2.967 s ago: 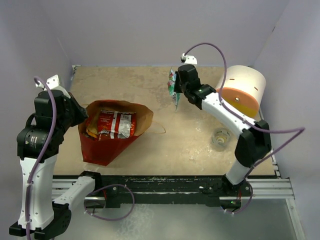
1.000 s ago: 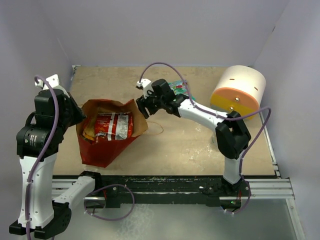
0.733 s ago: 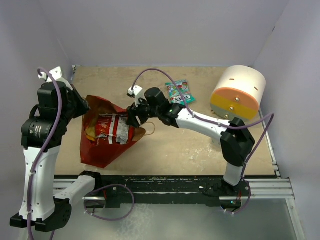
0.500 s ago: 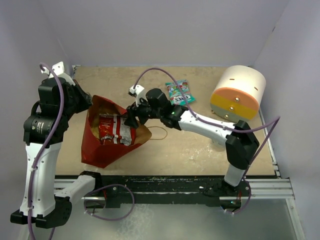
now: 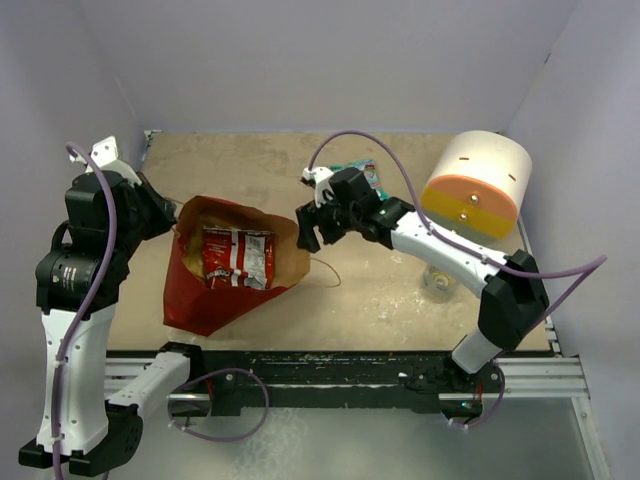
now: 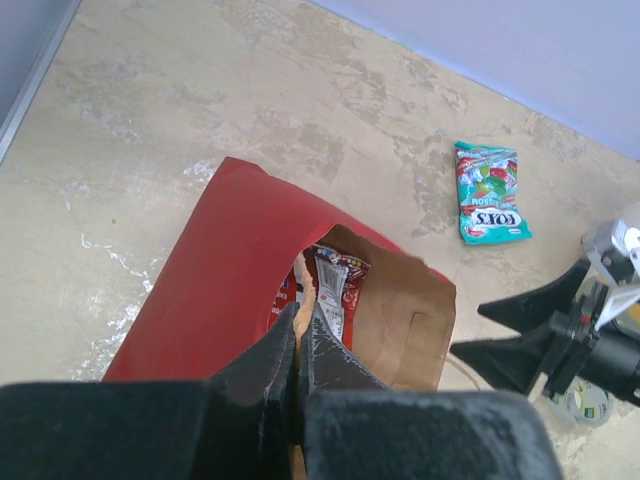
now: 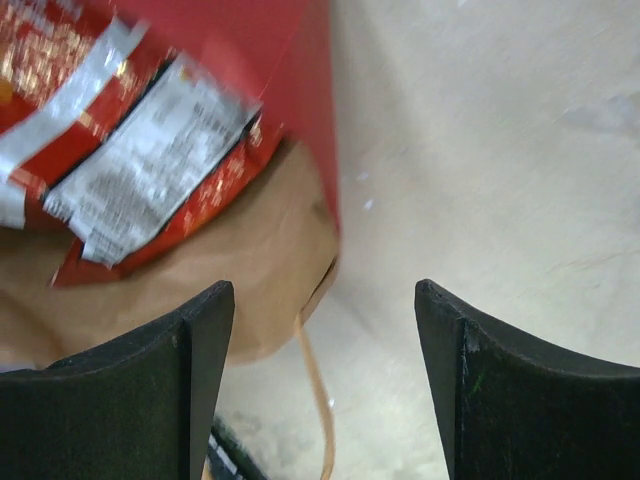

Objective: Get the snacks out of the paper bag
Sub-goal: Adjust the paper bag at the center of the board.

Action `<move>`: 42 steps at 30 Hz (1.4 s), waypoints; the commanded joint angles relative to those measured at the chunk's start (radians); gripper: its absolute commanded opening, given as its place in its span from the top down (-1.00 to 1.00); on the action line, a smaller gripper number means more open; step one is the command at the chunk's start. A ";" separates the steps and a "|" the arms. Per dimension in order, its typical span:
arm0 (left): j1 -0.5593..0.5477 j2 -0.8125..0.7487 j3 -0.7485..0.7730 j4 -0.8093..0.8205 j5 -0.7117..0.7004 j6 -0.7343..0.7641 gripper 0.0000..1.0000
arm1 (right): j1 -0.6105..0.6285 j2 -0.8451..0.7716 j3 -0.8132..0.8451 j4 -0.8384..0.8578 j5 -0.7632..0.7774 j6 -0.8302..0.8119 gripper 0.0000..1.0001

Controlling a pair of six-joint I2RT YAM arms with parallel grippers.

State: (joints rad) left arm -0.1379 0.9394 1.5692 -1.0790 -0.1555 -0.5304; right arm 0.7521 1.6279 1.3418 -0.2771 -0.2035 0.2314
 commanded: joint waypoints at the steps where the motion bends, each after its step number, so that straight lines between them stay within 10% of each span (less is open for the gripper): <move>1: 0.001 -0.014 -0.014 0.024 0.012 0.017 1.00 | 0.023 -0.112 -0.074 -0.043 -0.102 0.021 -0.50; 9: 0.001 -0.009 -0.012 0.024 0.035 0.033 1.00 | 0.004 -0.065 -0.091 -0.134 -0.065 0.169 -0.46; 19: 0.001 0.006 0.021 0.012 -0.057 -0.018 0.85 | 0.093 -0.057 -0.034 -0.124 -0.151 0.166 1.00; 38: 0.001 0.129 0.131 0.133 0.108 0.092 1.00 | 0.308 0.013 0.099 0.171 -0.148 0.285 0.99; 42: 0.001 0.057 0.014 0.114 0.170 0.063 1.00 | 0.308 -0.048 0.010 0.151 -0.076 0.280 0.62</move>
State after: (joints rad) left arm -0.1375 1.0775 1.6341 -1.0534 -0.0948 -0.4599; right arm 1.0527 1.6527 1.3979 -0.1810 -0.3294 0.5003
